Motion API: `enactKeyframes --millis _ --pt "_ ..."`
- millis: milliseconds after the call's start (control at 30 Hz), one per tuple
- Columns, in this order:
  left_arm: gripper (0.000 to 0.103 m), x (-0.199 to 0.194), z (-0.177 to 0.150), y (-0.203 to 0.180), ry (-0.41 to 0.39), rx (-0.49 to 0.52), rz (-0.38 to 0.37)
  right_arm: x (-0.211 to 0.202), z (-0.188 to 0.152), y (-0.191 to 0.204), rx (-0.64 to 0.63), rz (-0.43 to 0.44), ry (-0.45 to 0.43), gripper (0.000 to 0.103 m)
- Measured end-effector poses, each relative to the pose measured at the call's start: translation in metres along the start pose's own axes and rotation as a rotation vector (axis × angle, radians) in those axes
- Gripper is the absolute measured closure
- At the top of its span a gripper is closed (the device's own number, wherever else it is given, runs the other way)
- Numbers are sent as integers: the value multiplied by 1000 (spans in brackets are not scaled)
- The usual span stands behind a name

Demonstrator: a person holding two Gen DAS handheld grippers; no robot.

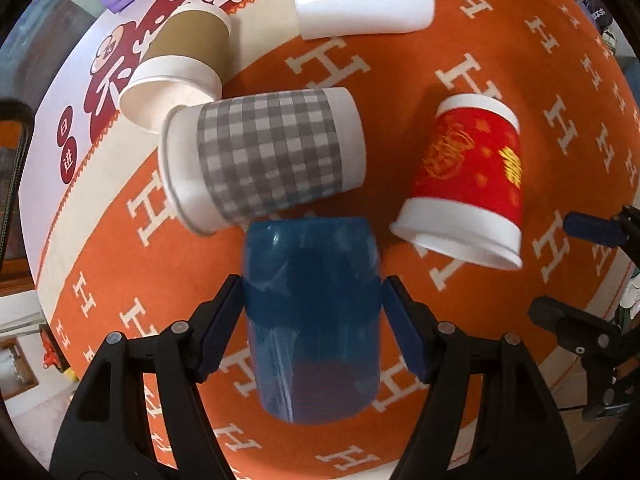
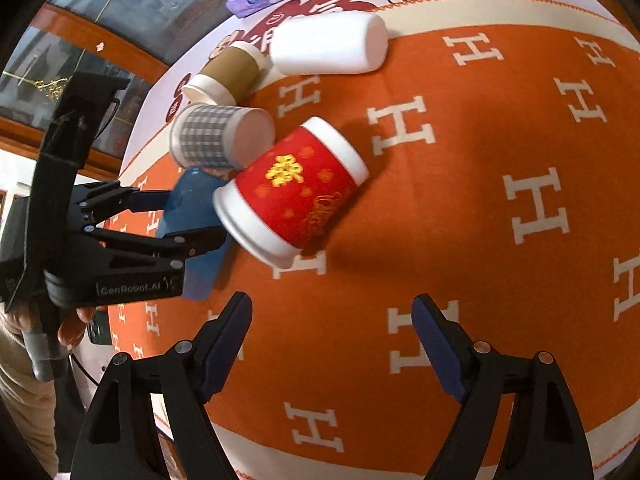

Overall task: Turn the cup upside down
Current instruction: 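Lift the blue cup with the left gripper and stand it upright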

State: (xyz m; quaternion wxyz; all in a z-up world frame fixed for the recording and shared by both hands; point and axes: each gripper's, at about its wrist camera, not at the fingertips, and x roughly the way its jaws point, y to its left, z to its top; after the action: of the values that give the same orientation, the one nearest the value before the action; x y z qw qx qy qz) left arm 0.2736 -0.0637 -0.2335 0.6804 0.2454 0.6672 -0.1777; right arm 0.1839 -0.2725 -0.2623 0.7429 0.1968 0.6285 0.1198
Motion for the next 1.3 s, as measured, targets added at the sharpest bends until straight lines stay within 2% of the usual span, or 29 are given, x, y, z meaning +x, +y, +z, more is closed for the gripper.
enactKeyframes --millis 200,333,600,867,1033,1133,1300 --pt "35 4 6 0 -9 -18 5 3 5 -7 12 -7 7 19" --pt "36 2 0 3 -9 -71 -5 5 7 -6 11 2 13 21" --pt "36 -12 -33 12 -8 -216 -80 -10 -4 -5 11 5 4 21" --pt "36 -30 -82 18 8 -413 -173 -30 -23 -3 8 3 -20 21" --pt "36 -44 -122 -13 2 -509 -238 -45 -46 -4 17 -4 -32 22" --pt "36 -43 -140 -39 -11 -537 -229 -50 -59 -6 29 -16 -37 22" --pt "36 -23 -151 -67 -3 -612 -267 -59 -77 -19 55 -46 -47 22"
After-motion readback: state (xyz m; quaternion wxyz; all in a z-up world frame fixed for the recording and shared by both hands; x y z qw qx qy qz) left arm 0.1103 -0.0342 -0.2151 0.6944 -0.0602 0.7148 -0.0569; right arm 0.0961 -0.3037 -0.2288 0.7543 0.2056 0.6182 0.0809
